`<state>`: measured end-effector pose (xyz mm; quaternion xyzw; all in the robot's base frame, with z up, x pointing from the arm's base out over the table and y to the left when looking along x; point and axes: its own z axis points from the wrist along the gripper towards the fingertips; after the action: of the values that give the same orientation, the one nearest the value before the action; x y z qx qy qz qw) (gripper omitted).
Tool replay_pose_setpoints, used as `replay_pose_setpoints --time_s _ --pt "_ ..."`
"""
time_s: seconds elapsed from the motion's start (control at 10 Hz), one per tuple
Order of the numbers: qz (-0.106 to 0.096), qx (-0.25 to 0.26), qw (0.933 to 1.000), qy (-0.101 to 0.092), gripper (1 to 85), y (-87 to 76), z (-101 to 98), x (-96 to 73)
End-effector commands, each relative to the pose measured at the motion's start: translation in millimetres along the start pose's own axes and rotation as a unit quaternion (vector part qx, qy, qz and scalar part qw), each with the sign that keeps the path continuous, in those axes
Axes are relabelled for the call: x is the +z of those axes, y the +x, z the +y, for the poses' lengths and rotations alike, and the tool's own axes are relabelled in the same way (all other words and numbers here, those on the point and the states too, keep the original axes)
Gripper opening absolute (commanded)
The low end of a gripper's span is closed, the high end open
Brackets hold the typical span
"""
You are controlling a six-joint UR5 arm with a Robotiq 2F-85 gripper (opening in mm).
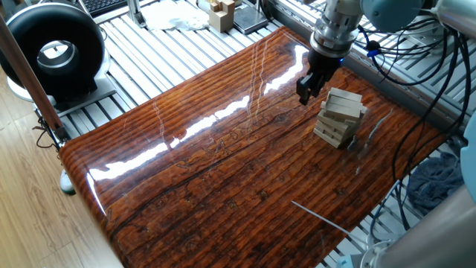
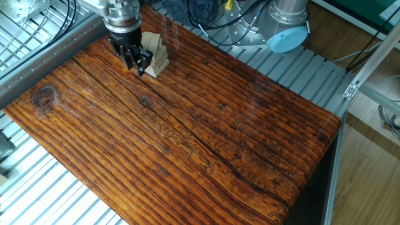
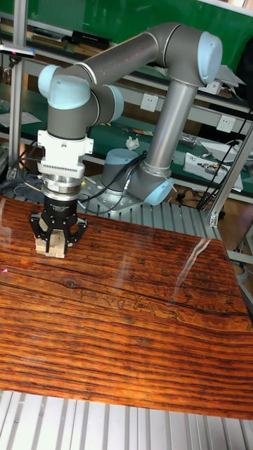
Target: Play Jenga
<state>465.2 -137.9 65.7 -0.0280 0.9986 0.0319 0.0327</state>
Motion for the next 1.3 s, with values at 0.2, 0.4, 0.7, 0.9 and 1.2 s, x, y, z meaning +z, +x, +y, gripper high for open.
replay_pose_setpoints --time_s 0.2,0.4,0.7,0.9,1.2 --pt "0.022 -0.033 0.9992 0.008 41.3 11.3 -5.5 -1.0" --pt "0.020 -0.033 0.9992 0.008 41.3 10.6 -5.6 -1.0" --pt "0.020 -0.035 0.9991 0.008 41.3 10.1 -5.6 -0.6" --pt "0.021 -0.038 0.9990 0.008 41.3 10.9 -5.5 -0.4" --pt "0.030 -0.052 0.9982 0.005 41.3 14.7 -4.5 1.5"
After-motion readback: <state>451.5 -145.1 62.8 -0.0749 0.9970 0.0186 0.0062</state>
